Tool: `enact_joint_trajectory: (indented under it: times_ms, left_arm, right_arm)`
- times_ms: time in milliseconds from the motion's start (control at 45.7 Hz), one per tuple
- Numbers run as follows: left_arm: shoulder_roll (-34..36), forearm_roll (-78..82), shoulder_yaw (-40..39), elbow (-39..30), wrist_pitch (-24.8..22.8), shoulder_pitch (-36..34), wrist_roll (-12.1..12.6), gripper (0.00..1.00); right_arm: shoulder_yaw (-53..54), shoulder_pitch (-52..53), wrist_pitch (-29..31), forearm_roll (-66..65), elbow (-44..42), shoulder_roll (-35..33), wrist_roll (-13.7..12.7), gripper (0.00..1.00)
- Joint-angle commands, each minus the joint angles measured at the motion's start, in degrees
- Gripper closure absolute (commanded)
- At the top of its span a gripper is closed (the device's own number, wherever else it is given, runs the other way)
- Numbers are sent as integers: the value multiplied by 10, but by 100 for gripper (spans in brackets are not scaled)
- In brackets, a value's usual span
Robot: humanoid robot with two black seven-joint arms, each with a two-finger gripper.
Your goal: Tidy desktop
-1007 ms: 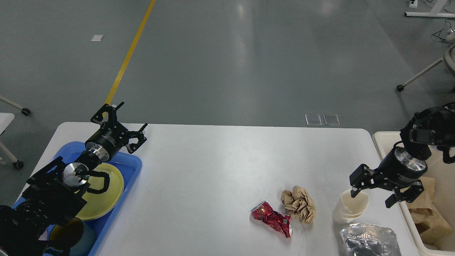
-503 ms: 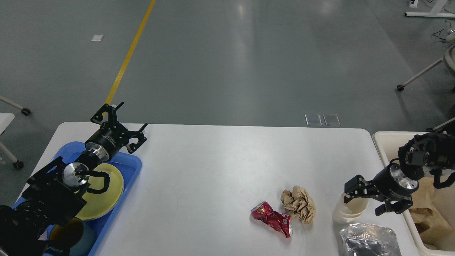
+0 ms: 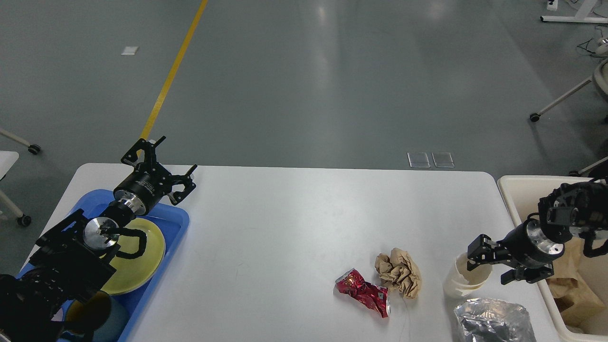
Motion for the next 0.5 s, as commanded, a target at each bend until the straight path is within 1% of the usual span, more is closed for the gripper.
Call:
enact_joint_trajectory:
  times_ms: [0,88,241,394,481]
  left_arm:
    - [0,0,0,0,0,0,0,4]
    - [0,0,0,0,0,0,0,4]
    - [0,0,0,0,0,0,0,4]
    - [0,0,0,0,0,0,0,4]
    - [0,0,0,0,0,0,0,4]
  right_arm:
    - [-2,-4,8,-5,2,0,0,80]
    - [-3,-4,15,-5,4,0,0,100]
    - [-3,-1,54,-4,4,-4,0,100]
    - [-2,10,62,-2,4,-4,0,100]
    - [-3,36,67,-2,5,-4,0,100]
